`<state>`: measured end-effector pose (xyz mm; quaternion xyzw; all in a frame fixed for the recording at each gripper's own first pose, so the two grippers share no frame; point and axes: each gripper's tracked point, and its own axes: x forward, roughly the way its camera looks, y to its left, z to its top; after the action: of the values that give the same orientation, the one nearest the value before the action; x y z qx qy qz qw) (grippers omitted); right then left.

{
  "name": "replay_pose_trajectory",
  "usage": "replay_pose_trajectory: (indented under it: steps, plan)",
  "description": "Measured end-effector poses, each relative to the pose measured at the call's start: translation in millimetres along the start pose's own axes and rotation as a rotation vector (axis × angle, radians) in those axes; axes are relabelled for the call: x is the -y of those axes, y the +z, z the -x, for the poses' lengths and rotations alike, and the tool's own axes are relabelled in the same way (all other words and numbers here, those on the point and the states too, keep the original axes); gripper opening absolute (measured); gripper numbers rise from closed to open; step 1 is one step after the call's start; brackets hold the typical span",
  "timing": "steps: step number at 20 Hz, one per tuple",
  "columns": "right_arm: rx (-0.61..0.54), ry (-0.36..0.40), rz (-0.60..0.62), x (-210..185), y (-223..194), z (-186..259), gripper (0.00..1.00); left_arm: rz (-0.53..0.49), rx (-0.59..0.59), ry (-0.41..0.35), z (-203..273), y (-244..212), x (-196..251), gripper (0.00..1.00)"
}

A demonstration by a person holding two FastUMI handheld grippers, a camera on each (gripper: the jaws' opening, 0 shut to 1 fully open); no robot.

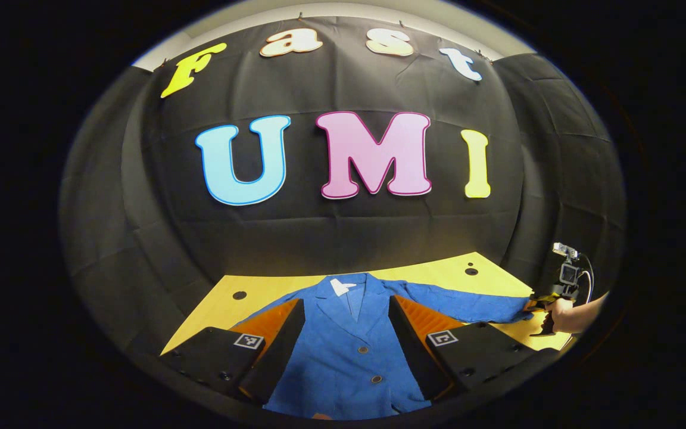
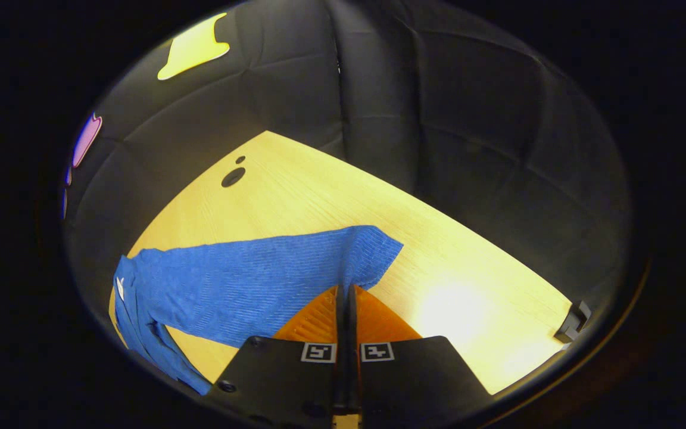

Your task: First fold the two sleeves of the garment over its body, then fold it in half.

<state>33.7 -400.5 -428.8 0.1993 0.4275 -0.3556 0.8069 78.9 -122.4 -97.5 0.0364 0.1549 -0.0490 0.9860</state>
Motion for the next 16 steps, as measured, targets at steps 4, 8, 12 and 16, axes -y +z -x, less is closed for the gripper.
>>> replay_pose_trajectory:
  steps: [4, 8, 12, 16]
  plan:
    - [0.093, 0.066, 0.041, -42, 18, 40, 0.01, 0.043, 0.010, 0.028, 8, -4, -26, 0.82]
    - [0.136, 0.147, 0.106, -105, 25, 73, 0.01, 0.088, 0.021, 0.060, 25, -10, -55, 0.82]
    - [0.167, 0.262, 0.196, -191, 20, 107, 0.01, 0.093, 0.037, 0.110, 52, -22, -86, 0.82]
    - [0.155, 0.393, 0.272, -289, -11, 135, 0.01, 0.130, 0.032, 0.164, 78, -39, -123, 0.82]
